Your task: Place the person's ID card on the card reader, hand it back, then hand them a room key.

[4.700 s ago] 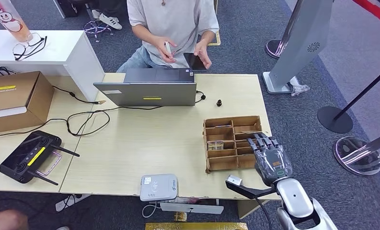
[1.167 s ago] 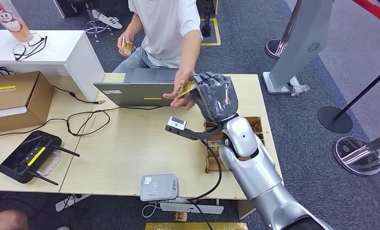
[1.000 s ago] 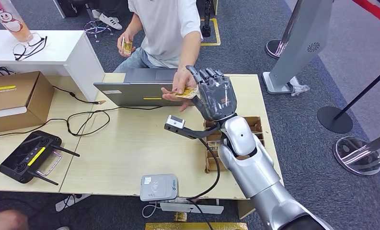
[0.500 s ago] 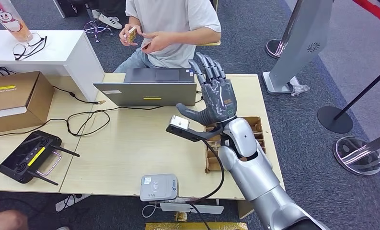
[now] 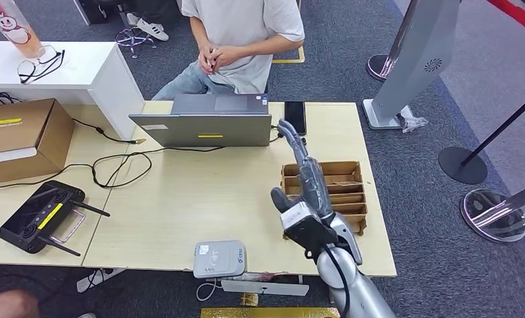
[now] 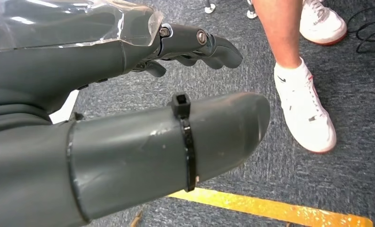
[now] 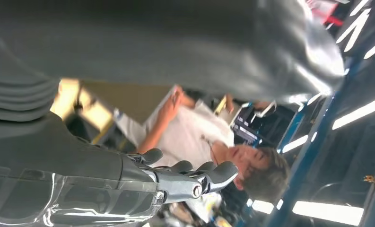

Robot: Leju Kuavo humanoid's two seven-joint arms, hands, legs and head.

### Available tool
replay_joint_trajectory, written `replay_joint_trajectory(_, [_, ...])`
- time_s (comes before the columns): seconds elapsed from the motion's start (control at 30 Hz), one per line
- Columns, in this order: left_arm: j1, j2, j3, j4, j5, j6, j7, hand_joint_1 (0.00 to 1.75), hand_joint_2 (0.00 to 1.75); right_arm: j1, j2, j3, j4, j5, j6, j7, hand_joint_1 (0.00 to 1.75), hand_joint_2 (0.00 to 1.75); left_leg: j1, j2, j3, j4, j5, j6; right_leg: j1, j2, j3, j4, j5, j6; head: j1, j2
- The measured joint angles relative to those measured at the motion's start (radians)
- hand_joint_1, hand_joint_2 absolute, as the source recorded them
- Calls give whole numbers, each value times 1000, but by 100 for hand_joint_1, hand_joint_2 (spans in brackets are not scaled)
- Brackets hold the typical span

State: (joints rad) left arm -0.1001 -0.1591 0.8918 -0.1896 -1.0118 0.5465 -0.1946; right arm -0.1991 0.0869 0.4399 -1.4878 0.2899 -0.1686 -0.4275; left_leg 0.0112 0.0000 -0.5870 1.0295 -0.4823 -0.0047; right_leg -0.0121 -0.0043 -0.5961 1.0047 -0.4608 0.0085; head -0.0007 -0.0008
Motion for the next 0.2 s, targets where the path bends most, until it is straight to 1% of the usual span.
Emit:
replay_joint_trajectory(0.1, [-6, -3, 5, 0, 3, -4, -6, 0, 0, 84, 10, 11, -49, -69, 24, -15, 0, 0, 0, 0, 0, 0, 0, 0, 0, 0, 0, 0, 0, 0, 0, 0])
replay_joint_trajectory(0.2, [-11, -6, 7, 0, -1, -7, -6, 0, 0, 138, 18, 21, -72, -113, 40, -26, 0, 0, 0, 0, 0, 0, 0, 0, 0, 0, 0, 0, 0, 0, 0, 0])
